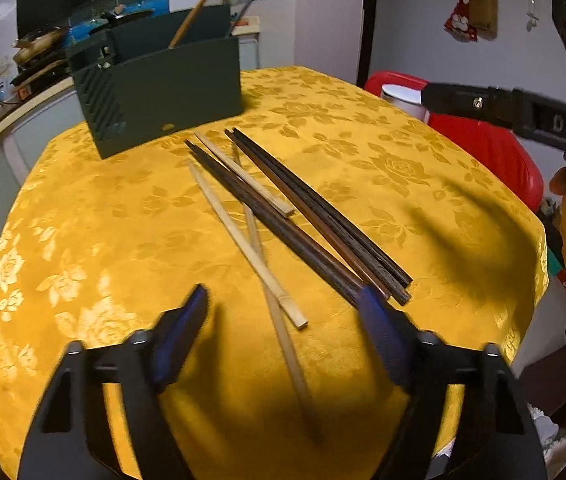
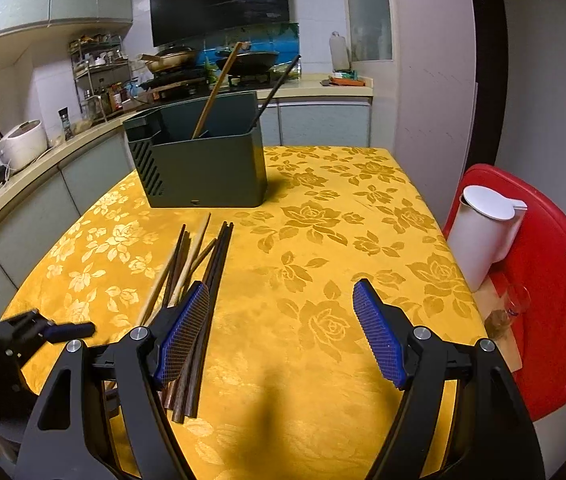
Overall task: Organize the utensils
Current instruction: 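Grasp another light bamboo chopstick with the left gripper, then grasp a dark chopstick with the right gripper while the left gripper holds its chopstick, then carry both held chopsticks up and lower them into the green holder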
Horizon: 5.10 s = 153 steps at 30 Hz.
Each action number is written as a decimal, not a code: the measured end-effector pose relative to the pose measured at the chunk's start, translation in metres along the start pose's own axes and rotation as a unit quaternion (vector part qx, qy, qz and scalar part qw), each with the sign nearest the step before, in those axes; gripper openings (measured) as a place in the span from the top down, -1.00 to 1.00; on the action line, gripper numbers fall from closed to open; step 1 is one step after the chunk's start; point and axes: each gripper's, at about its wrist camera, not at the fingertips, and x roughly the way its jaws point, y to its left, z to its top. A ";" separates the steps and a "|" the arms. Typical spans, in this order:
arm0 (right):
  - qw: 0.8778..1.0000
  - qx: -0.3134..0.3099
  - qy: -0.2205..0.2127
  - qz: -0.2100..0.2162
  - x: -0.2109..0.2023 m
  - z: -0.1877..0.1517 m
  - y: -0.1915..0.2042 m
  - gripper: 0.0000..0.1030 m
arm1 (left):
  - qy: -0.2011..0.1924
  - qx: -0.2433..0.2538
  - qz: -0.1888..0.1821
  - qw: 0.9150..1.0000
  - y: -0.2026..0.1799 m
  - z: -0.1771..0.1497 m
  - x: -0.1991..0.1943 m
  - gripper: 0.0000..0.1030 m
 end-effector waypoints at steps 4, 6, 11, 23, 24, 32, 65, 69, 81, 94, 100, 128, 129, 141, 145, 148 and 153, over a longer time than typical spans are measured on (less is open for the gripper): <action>1.000 0.004 -0.001 -0.001 -0.001 0.000 -0.003 -0.40 | 0.009 -0.002 -0.001 1.000 0.000 0.000 0.009 0.25; 1.000 0.005 -0.001 -0.002 0.000 0.000 -0.004 -0.40 | 0.008 -0.002 0.002 1.000 0.001 0.000 0.010 0.44; 1.000 0.004 0.004 0.000 0.002 -0.001 -0.003 -0.40 | 0.008 -0.016 -0.008 1.000 0.008 0.000 0.008 0.72; 0.999 -0.009 0.029 0.012 0.012 -0.013 0.009 -0.28 | -0.007 -0.059 0.009 0.998 0.037 0.000 -0.006 0.87; 0.999 -0.012 0.033 0.013 0.013 -0.015 0.011 -0.27 | -0.006 -0.065 0.015 0.998 0.042 -0.001 -0.006 0.86; 0.996 -0.037 0.080 0.025 0.023 -0.048 0.024 -0.15 | 0.008 -0.096 0.073 0.993 0.064 -0.011 -0.006 0.87; 0.994 -0.085 0.056 0.033 0.030 -0.080 0.058 0.52 | -0.019 -0.149 0.094 0.984 0.076 -0.030 -0.018 0.71; 0.994 -0.089 0.054 0.039 0.029 -0.081 0.061 0.67 | -0.028 -0.136 0.094 0.986 0.068 -0.030 -0.017 0.51; 0.996 -0.041 0.058 0.058 0.015 -0.056 0.042 0.84 | -0.024 -0.113 0.086 0.990 0.078 -0.010 -0.037 0.87; 0.995 -0.013 -0.054 0.088 -0.025 0.052 0.025 0.84 | -0.114 -0.076 0.114 0.984 0.098 0.079 -0.109 0.87; 0.992 -0.004 -0.065 0.104 -0.018 0.090 0.023 0.84 | -0.120 -0.073 0.109 0.984 0.109 0.115 -0.114 0.87; 0.993 -0.026 -0.104 0.053 -0.019 0.265 0.030 0.84 | -0.100 -0.079 0.067 0.990 0.141 0.265 -0.140 0.87; 0.993 -0.026 -0.106 0.049 -0.018 0.269 0.030 0.84 | -0.099 -0.077 0.071 0.990 0.142 0.272 -0.140 0.87; 0.990 0.005 -0.132 0.039 0.009 0.316 0.022 0.84 | -0.073 -0.090 0.089 0.989 0.152 0.306 -0.103 0.87; 0.992 0.013 -0.113 0.050 0.030 0.318 0.025 0.84 | -0.054 -0.091 0.092 0.990 0.154 0.304 -0.082 0.87; 0.994 0.012 -0.095 0.047 0.045 0.313 0.031 0.84 | -0.043 -0.094 0.095 0.990 0.156 0.301 -0.066 0.87; 0.997 0.007 -0.065 0.042 0.071 0.299 0.039 0.84 | -0.031 -0.103 0.100 0.989 0.160 0.296 -0.043 0.87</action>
